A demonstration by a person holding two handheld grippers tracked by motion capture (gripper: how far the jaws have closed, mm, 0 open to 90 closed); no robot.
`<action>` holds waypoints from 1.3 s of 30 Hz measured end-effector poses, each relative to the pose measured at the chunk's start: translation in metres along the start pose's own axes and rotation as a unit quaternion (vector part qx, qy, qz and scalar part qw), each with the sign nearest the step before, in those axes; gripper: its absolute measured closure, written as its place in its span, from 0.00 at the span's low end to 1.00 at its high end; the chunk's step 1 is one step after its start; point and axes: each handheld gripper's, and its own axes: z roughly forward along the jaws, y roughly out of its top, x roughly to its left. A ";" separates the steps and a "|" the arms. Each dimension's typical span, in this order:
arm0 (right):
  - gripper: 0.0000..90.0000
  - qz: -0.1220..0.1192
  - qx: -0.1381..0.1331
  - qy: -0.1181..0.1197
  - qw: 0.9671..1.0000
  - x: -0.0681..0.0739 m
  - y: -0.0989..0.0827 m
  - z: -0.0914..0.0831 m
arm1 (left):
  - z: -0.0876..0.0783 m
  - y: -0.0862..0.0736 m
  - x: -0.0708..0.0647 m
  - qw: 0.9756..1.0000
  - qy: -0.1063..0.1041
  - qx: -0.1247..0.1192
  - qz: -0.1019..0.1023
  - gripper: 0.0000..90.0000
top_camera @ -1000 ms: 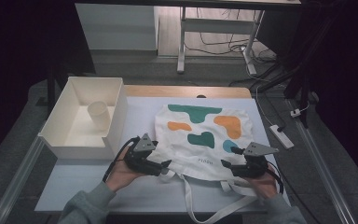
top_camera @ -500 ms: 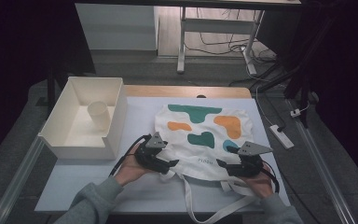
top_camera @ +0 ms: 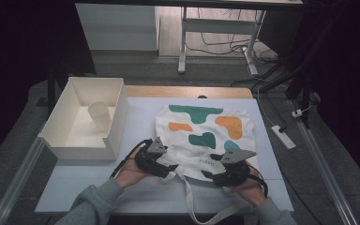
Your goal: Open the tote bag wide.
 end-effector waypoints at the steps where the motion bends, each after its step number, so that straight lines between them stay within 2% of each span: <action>1: 0.37 -0.009 0.007 0.013 1.000 0.007 0.002 0.004 | 0.000 0.000 0.000 1.000 -0.001 0.000 0.000 0.24; 3: 0.37 -0.024 0.026 0.044 0.998 0.021 0.005 0.012 | 0.000 -0.001 0.000 1.000 -0.001 -0.001 -0.001 0.24; 6: 0.37 -0.047 0.066 0.075 0.994 0.040 0.007 0.026 | -0.001 -0.001 0.001 1.000 -0.001 -0.001 -0.002 0.24; 9: 0.37 -0.063 0.107 0.085 0.989 0.055 0.004 0.038 | -0.001 -0.001 0.000 1.000 0.000 0.000 -0.001 0.24; 12: 0.37 -0.068 0.131 0.092 0.985 0.065 0.002 0.043 | -0.002 -0.002 0.000 1.000 0.001 0.000 -0.001 0.24; 19: 0.40 -0.041 0.158 0.095 0.982 0.069 -0.006 0.048 | -0.004 -0.003 0.000 1.000 0.002 -0.002 -0.002 0.24; 21: 0.40 -0.042 0.171 0.098 0.979 0.071 -0.008 0.051 | -0.005 -0.003 0.000 1.000 0.002 -0.002 -0.002 0.24; 24: 0.42 -0.043 0.181 0.097 0.978 0.074 -0.009 0.054 | -0.006 -0.004 0.001 1.000 0.004 -0.003 -0.002 0.24; 27: 0.48 -0.038 0.184 0.096 0.977 0.076 -0.009 0.055 | -0.006 -0.004 0.001 1.000 0.004 -0.001 -0.001 0.24; 35: 0.74 -0.030 0.189 0.094 0.977 0.072 -0.008 0.052 | -0.007 -0.004 0.001 1.000 0.006 -0.005 -0.003 0.24; 39: 0.84 -0.026 0.193 0.095 0.976 0.070 -0.008 0.052 | -0.008 -0.004 0.001 1.000 0.008 -0.006 -0.006 0.24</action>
